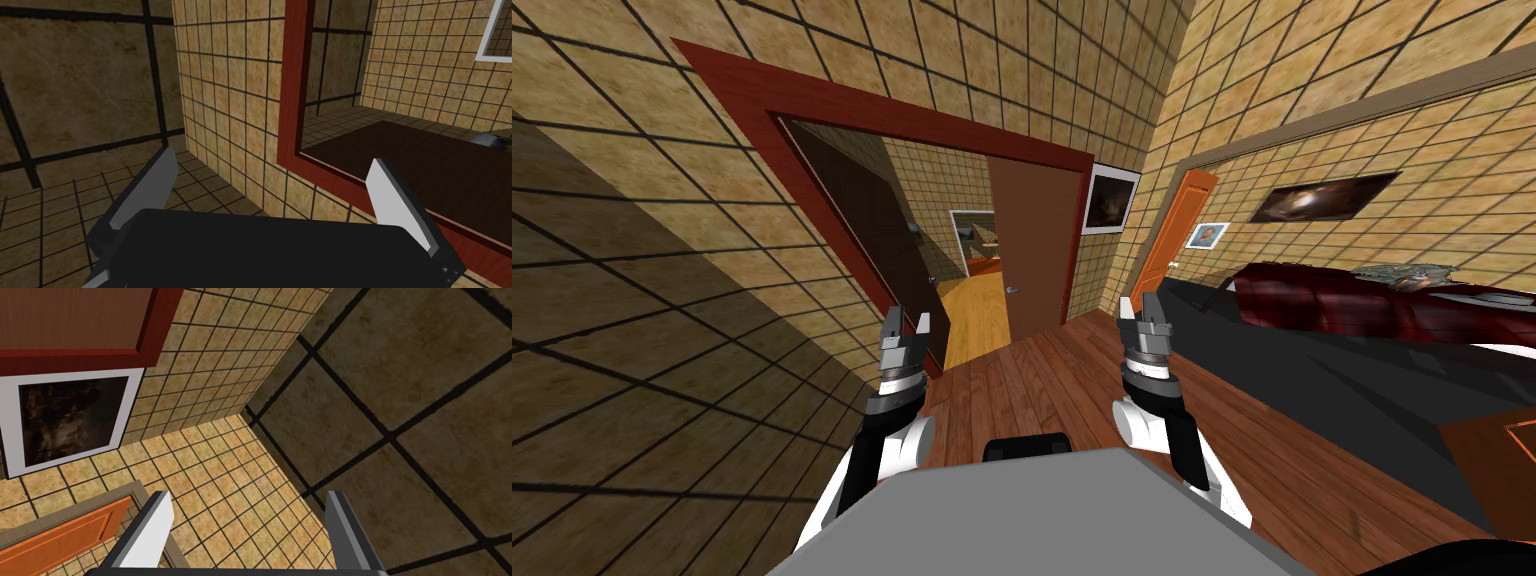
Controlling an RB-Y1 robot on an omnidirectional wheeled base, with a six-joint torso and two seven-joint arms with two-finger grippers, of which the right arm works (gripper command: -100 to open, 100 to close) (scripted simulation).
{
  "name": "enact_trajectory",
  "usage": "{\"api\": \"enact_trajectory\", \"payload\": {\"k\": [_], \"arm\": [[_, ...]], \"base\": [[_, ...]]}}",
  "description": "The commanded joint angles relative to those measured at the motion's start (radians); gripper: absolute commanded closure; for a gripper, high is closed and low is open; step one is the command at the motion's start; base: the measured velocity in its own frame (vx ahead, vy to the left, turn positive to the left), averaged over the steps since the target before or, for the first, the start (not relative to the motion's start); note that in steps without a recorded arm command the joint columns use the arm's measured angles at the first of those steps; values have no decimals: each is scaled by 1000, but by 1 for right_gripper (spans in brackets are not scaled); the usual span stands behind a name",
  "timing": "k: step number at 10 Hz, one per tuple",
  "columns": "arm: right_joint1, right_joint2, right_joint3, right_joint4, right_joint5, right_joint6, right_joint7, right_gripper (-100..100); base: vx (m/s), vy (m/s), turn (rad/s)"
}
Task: Push the door open
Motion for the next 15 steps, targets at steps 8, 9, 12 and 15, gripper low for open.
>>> {"api": "enact_trajectory", "payload": {"k": [8, 9, 12, 15], "arm": [[-67, -26, -7, 182, -15, -18, -14, -100], [-78, -29, -9, 209, -17, -21, -17, -100], [-109, -38, -12, 293, -24, -30, -23, -100], [-144, -47, -16, 382, -31, -39, -31, -100]], "base": [[69, 1, 80], [85, 9, 102], [90, -3, 100], [89, -6, 108]]}}
